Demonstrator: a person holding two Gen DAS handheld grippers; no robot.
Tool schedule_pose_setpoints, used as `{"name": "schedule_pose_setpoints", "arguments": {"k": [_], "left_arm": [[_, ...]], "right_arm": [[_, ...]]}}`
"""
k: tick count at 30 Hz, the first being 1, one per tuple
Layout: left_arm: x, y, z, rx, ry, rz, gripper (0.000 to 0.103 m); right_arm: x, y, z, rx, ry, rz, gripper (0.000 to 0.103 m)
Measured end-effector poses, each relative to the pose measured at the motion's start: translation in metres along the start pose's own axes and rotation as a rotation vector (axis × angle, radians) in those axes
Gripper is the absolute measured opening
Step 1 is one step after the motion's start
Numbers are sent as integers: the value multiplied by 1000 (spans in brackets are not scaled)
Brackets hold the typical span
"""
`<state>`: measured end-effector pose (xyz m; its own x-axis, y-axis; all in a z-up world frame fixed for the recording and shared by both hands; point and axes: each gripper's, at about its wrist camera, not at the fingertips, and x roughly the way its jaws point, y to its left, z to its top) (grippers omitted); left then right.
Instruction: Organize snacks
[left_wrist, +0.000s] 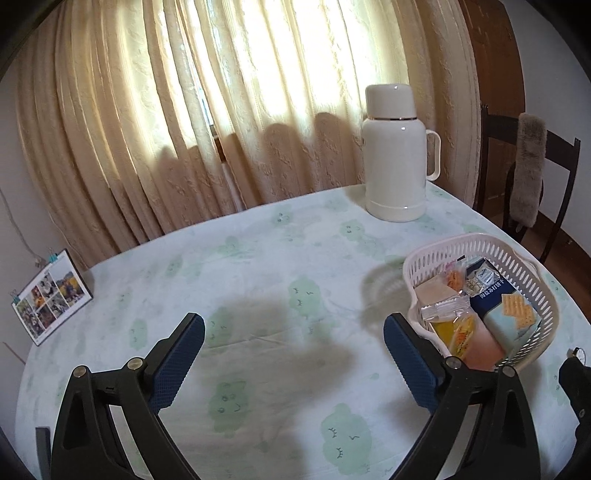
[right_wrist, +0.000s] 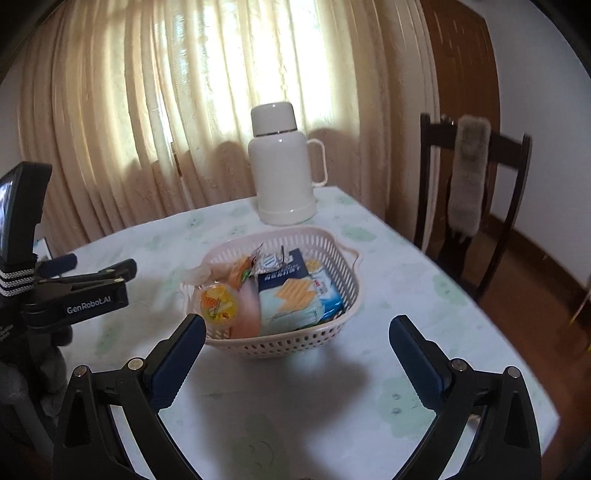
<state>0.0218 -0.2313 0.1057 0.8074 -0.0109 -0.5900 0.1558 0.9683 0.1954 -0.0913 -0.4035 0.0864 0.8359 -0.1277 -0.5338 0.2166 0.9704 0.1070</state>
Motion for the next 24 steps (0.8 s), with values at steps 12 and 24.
{"name": "schedule_pose_setpoints", "arguments": {"k": [12, 24], "left_arm": [[-19, -12, -6, 57, -52, -37, 102], [-20, -26, -13, 121, -54, -26, 102]], "right_arm": [[-3, 7, 2, -49, 17, -8, 99], [-3, 11, -1, -72, 18, -7, 99]]}}
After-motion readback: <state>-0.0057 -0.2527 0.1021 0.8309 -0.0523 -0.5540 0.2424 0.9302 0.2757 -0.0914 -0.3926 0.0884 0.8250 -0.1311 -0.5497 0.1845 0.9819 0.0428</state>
